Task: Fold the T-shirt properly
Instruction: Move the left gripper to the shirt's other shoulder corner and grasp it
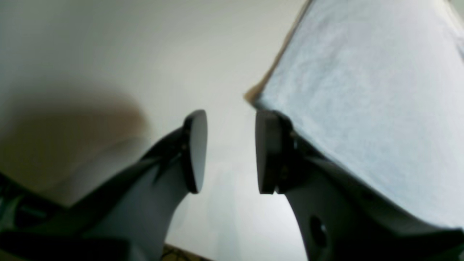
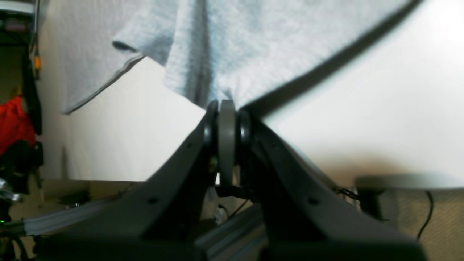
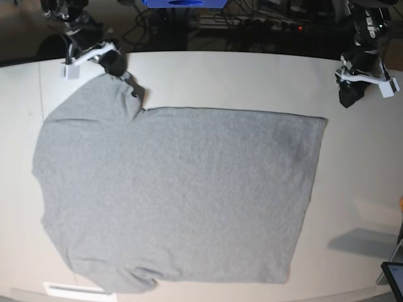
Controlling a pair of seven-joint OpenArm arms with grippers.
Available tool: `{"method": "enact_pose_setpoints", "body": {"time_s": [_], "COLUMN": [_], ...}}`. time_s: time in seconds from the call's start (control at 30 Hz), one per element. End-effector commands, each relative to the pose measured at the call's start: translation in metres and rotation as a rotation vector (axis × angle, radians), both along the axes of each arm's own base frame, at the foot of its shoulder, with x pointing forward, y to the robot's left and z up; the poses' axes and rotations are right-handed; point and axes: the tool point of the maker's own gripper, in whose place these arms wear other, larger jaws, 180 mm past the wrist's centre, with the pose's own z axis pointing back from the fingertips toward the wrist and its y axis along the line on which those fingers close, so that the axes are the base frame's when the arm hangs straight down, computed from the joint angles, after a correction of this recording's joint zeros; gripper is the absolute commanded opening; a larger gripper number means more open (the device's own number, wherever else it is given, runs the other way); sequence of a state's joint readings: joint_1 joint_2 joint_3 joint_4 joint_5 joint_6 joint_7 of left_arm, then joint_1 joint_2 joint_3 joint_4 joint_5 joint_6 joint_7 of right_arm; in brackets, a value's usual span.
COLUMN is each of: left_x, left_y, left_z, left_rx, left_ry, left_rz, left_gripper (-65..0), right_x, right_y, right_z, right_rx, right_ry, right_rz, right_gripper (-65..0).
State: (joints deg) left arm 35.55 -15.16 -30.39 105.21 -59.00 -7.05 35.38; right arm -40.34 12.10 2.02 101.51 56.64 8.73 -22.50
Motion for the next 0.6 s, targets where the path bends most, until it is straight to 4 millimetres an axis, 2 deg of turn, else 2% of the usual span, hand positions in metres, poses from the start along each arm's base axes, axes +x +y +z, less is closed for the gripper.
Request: {"method": "enact_pose_setpoints", "body": {"time_s": [0.0, 0.17, 0.47, 0.57], "left_x": [0.000, -0.001, 0.004, 0.009], "left_y": [0.007, 0.013, 0.032, 0.028], "left_z": [0.010, 0.011, 0.006, 0.007], "left_rx": [0.019, 0.043, 0.309, 0.337], "left_ry": [-0.015, -0.009, 0.084, 0.084], "left_rz": [0.004, 0.013, 0.016, -0.021], "left_gripper": [-42.5, -43.0, -43.3, -42.7], "right_x": [0.001, 0.005, 0.005, 0.004], "right_y": [-0.001, 0.001, 0.001, 0.002], "right_z": [0.006, 0.015, 0.015, 0.014], "right_rx": [-0.002, -0.001, -0.002, 0.000], "right_ry": [-0.016, -0.041, -0.041, -0.037], "right_rz": [-0.001, 0.005, 0.008, 0.010], "right_gripper": [-64.7, -64.7, -64.7, -64.7]}}
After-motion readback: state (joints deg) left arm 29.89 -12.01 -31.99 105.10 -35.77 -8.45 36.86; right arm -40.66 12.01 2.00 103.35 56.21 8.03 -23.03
